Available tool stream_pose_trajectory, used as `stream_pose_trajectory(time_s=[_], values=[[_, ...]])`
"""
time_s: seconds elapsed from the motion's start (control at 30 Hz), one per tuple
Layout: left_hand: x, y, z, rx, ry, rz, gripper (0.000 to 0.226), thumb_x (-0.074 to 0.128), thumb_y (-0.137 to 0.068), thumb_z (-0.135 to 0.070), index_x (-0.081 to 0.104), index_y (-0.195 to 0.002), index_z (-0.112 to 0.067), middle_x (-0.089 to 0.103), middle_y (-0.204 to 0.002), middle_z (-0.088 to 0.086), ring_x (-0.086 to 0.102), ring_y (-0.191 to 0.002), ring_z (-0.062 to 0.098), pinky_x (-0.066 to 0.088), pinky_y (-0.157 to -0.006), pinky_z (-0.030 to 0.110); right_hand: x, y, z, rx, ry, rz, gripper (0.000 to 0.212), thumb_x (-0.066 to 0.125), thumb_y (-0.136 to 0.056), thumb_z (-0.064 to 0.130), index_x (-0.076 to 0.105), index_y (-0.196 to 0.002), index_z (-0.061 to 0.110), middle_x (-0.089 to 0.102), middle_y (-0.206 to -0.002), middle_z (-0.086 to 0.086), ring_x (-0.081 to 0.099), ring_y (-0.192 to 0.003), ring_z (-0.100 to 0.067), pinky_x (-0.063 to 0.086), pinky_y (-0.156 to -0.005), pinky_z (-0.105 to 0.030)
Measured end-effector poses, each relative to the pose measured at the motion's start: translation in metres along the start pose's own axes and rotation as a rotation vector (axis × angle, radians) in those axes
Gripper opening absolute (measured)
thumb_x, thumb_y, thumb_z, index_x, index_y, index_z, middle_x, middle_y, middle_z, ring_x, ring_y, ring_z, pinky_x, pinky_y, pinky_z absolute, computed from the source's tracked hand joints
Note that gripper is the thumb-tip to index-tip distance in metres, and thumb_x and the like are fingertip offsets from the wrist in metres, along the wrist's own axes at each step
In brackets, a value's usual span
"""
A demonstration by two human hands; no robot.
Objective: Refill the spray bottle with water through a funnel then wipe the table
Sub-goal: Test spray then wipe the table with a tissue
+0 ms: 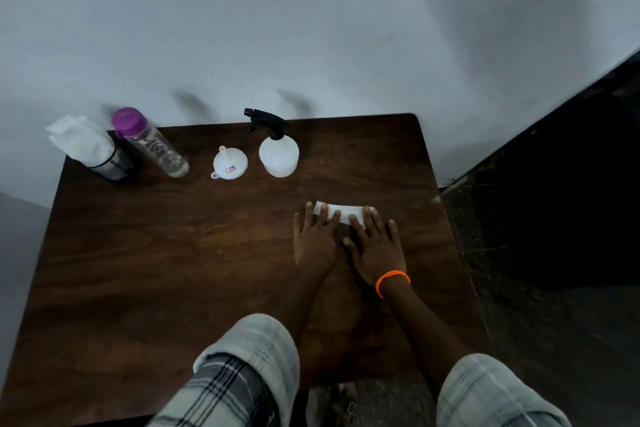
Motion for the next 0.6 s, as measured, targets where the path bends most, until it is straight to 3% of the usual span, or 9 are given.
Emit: stream_pose_trajectory(time_s=[0.13,0.27,0.37,0.43,0.53,0.6], values=[[0.023,0.039,-0.008,0.015,-0.018,-0.01,0.072,0.007,-0.094,-0.052,0.009,-0.162,-0.032,0.001,-0.171,0.003,-0.013,-0.156,0.031,-0.001,-0.126,0.054,0.014,0.044,0.001,0.012,-0.007,0.005,0.067,0.016,-0.101,0.064,0.011,-0.161,0.035,0.001,-0.17,-0.002,-0.009,-0.157,-0.016,-0.002,-0.126,-0.048],[0.051,0.079,-0.013,0.01,-0.053,-0.035,0.062,0.021,-0.103,-0.044,0.009,-0.162,-0.032,-0.002,-0.171,0.003,-0.014,-0.156,0.031,-0.001,-0.126,0.054,0.03,0.089,0.001,-0.001,-0.014,-0.016,0.066,0.022,-0.101,0.063,0.018,-0.16,0.034,0.006,-0.17,-0.003,-0.004,-0.157,-0.017,0.0,-0.125,-0.048],[0.069,0.108,-0.016,-0.01,-0.036,-0.012,0.072,0.009,-0.092,-0.048,0.017,-0.161,-0.032,0.008,-0.171,0.004,-0.007,-0.157,0.032,0.0,-0.124,0.054,0.043,0.122,0.001,-0.032,-0.006,-0.023,0.064,0.028,-0.102,0.061,0.023,-0.159,0.034,0.011,-0.169,-0.003,0.001,-0.157,-0.018,0.001,-0.124,-0.047],[0.081,0.127,-0.019,-0.02,-0.041,0.02,0.072,0.016,-0.091,-0.05,0.022,-0.16,-0.031,0.013,-0.169,0.005,-0.001,-0.157,0.032,0.001,-0.123,0.053,0.051,0.142,-0.001,-0.06,0.005,-0.031,0.063,0.033,-0.102,0.06,0.026,-0.159,0.033,0.016,-0.169,-0.005,0.008,-0.157,-0.02,0.004,-0.123,-0.047],[0.1,0.158,-0.028,-0.045,-0.018,0.008,0.068,0.046,-0.089,-0.048,0.04,-0.154,-0.028,0.036,-0.162,0.008,0.022,-0.154,0.035,0.012,-0.12,0.056,0.061,0.169,-0.006,-0.1,0.024,-0.025,0.064,0.037,-0.1,0.059,0.031,-0.157,0.031,0.019,-0.167,-0.007,0.015,-0.156,-0.022,0.01,-0.121,-0.049],[0.114,0.177,-0.039,-0.061,-0.002,-0.016,0.07,0.051,-0.084,-0.047,0.046,-0.151,-0.026,0.043,-0.158,0.008,0.031,-0.15,0.035,0.017,-0.117,0.057,0.064,0.187,-0.009,-0.121,0.024,-0.019,0.065,0.04,-0.099,0.058,0.034,-0.156,0.03,0.024,-0.166,-0.007,0.02,-0.155,-0.022,0.014,-0.12,-0.049]])
Point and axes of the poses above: each hand's wrist, its own y-axis away from the middle knuckle, its own x-axis out of the palm, z = x × y, the point moved 1 cm from there along -y, towards the middle knuckle
